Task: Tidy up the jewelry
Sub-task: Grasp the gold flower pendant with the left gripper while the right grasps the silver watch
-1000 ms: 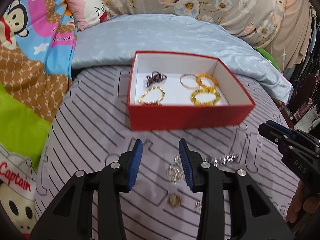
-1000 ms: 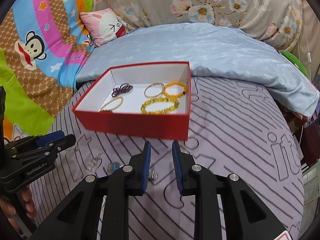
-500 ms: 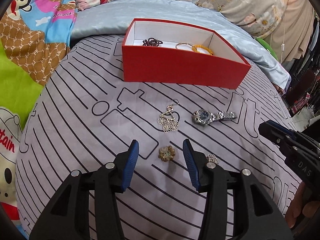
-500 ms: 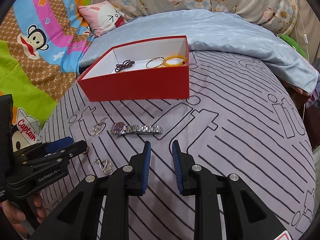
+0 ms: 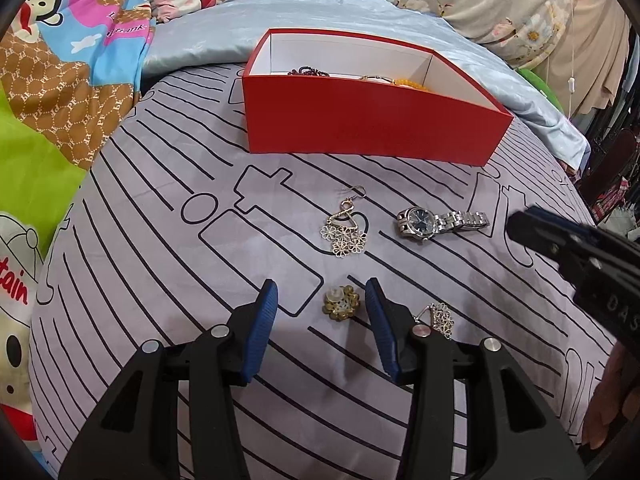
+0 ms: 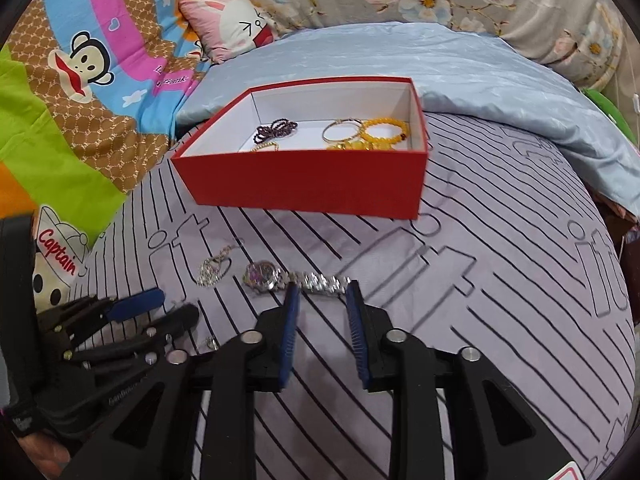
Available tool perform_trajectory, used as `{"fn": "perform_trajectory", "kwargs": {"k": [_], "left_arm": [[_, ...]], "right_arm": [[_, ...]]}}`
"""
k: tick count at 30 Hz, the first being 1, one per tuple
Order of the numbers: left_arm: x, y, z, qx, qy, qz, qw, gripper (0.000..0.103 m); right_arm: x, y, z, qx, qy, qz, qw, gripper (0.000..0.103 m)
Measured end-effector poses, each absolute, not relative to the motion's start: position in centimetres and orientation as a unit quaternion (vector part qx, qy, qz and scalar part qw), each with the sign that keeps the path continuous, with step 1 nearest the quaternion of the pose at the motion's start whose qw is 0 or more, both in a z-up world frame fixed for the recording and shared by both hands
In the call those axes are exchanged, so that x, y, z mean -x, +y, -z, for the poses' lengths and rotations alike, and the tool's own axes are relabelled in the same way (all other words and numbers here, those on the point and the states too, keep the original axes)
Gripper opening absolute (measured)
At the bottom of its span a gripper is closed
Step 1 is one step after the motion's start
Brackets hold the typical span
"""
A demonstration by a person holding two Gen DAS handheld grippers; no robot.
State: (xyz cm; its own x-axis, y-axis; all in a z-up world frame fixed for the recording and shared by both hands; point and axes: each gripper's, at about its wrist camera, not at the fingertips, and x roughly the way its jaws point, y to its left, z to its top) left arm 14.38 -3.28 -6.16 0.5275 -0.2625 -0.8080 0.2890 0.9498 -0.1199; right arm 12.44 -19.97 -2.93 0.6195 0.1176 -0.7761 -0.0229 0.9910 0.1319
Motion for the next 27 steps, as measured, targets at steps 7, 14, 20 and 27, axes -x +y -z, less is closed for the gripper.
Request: {"fn": "perform_trajectory", "kwargs": {"k": [7, 14, 20, 27], "left_arm": [[-14.2, -3.3, 6.3, -0.02, 0.456, 0.161, 0.875, 0.043], [-14.0, -3.0, 6.3, -0.023, 0.454, 0.16, 0.876, 0.043], [-14.1, -2.9, 6.3, -0.021, 0.454, 0.154, 0.877, 0.043], [-14.3, -2.5, 6.3, -0.026, 0.452, 0.14, 0.88, 0.039]], "right_arm": [[-16.4, -18.8, 3.8, -0.046, 0.447, -0.059, 0.892, 0.034], [-16.8, -18.8, 5.9, -0.043, 0.473, -0.059, 0.878, 0.034], [-14.1, -18.9, 5.9, -0.061, 0.48, -0.072, 0.872, 0.034], [-10.9, -17.9, 5.9, -0.061, 0.482, -0.078, 0.871, 0.034]]}}
